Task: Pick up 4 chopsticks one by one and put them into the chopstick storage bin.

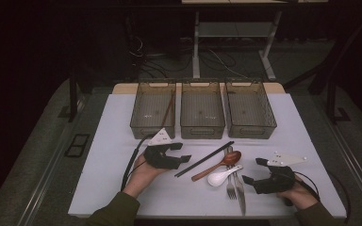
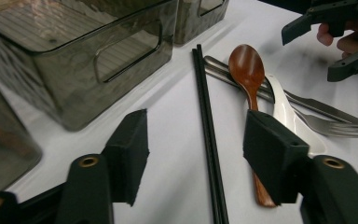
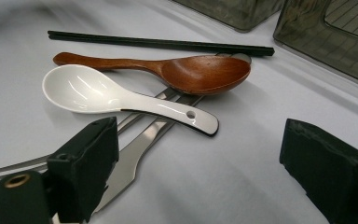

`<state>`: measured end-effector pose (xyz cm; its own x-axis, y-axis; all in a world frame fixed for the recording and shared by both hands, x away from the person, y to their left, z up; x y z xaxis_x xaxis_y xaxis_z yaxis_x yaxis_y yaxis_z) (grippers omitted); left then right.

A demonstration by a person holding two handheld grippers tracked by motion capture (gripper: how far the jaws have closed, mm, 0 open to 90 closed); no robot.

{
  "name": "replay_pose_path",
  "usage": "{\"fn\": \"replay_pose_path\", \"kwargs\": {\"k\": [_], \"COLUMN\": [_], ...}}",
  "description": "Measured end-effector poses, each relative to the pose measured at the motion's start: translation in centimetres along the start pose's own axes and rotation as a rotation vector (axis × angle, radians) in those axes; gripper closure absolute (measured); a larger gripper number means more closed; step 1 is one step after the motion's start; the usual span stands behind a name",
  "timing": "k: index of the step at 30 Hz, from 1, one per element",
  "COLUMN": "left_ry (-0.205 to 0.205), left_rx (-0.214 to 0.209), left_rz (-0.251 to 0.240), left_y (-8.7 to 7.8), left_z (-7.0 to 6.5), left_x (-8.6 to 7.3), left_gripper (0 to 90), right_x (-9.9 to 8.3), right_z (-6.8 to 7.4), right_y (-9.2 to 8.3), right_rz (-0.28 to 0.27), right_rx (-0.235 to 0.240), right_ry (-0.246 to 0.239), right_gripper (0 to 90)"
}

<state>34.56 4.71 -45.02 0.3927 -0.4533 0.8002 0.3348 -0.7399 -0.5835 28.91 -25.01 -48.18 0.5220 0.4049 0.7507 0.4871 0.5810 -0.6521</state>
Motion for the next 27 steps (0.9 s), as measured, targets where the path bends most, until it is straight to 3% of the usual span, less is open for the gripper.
{"fn": "replay_pose_path", "kwargs": {"k": [17, 27], "left_ry": [-0.019, 0.004], "left_rx": [-0.032, -0.037], "left_rz": [0.053, 0.090], "left_y": [3.6, 4.9], "left_z": [-0.4, -0.8], "left_x": [1.7, 1.5], "left_gripper": [61.8, 71.9], "right_x": [0.0, 0.0], "right_z": [0.0, 0.0], "right_y": [-0.1, -0.1], "right_rz": [-0.001, 0.000], "right_rx": [-0.001, -0.001], "right_ry": [-0.002, -0.009], "right_gripper": [11.5, 11.5]}}
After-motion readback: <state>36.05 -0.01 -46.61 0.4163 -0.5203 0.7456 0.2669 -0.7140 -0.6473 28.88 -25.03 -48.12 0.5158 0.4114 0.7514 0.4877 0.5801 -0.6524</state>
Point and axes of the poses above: each handheld gripper's, and its own axes: y roughly forward along the jaws, x roughly out of its top, z roughly to its left, the point moved 6 cm from there along y, roughly forward along the jaws, and after that the axes turned 5 degrees about z, right-handed, at the moved point
